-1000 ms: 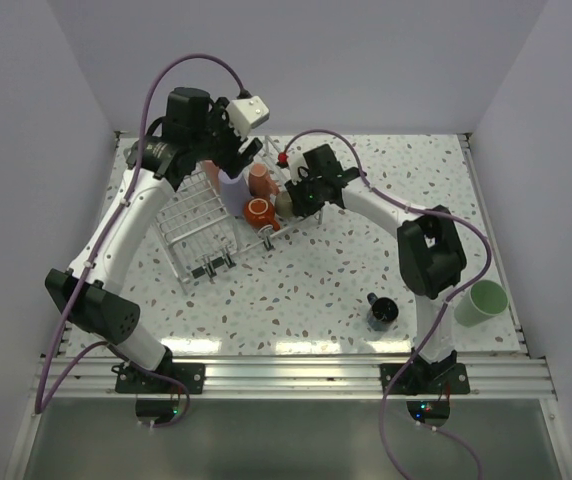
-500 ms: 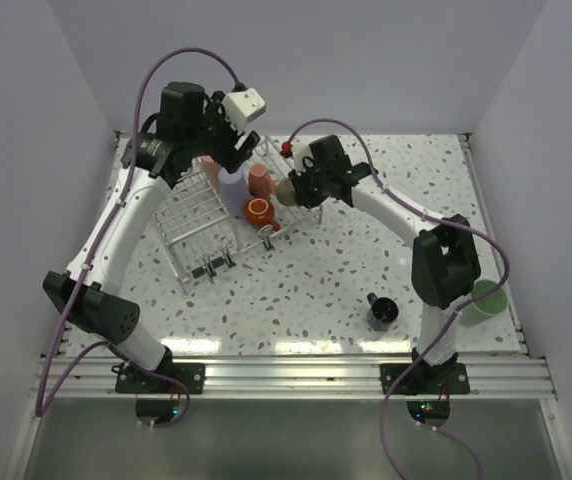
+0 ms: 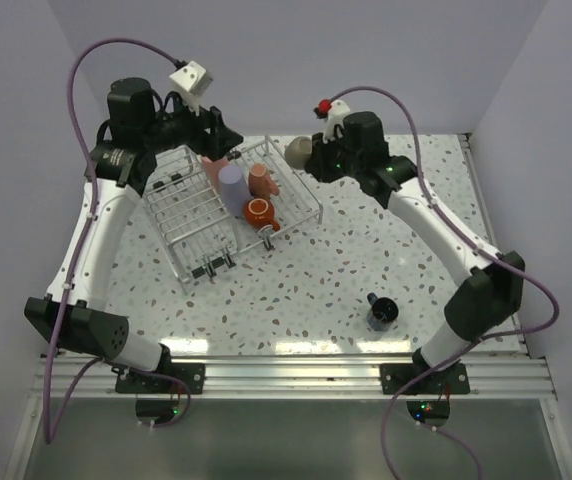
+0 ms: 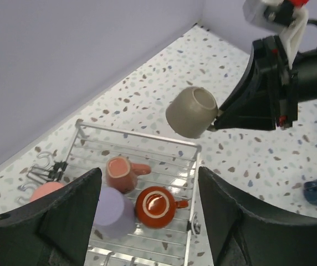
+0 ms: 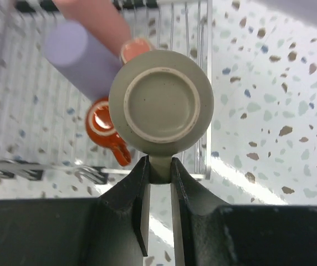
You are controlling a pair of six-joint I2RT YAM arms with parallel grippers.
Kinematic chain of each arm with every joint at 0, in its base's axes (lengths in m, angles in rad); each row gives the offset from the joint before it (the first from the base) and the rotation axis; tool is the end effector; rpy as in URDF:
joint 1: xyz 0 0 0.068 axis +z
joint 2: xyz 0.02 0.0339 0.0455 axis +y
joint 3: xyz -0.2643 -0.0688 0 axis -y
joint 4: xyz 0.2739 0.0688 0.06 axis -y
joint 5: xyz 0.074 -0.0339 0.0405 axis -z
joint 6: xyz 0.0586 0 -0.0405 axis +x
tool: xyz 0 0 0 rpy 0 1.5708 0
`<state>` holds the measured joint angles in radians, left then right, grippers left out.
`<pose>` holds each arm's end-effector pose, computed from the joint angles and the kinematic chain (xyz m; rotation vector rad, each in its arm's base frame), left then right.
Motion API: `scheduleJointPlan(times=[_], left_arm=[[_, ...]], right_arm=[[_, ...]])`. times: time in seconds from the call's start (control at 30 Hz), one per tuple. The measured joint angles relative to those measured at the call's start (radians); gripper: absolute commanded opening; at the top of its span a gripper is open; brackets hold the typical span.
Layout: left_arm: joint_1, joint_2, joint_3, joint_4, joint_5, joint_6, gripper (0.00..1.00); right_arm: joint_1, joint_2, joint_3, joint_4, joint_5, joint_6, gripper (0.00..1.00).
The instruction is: Unload the cups from the dish rack
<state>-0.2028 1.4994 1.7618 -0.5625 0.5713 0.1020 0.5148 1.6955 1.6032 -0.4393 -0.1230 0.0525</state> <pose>0.3540 -0.1051 0.4697 0.6667 1.7413 -0.6022 0.3838 0.2254 0.3433 -0.5615 2.0579 0.4673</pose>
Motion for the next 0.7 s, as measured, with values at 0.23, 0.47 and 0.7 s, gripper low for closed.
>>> scheduleJointPlan(times=[0.23,0.47,0.7], left_arm=[[0.011,-0.047,-0.107,0.257,0.265,-0.270,0.73],[0.010,-0.048,-0.240,0.669,0.442,-0.620,0.72],[-0.009,-0.053,-0.274,0.951,0.526,-0.824,0.68]], right_arm=[[-0.011,-0.261,-0.045,0.181,-0.027,0.204,0.00],[0.024,-0.380,-0.145,0.384,-0.105,0.336,0.00],[0.077,-0.377,-0.204,0.467,-0.165,0.410,0.00]])
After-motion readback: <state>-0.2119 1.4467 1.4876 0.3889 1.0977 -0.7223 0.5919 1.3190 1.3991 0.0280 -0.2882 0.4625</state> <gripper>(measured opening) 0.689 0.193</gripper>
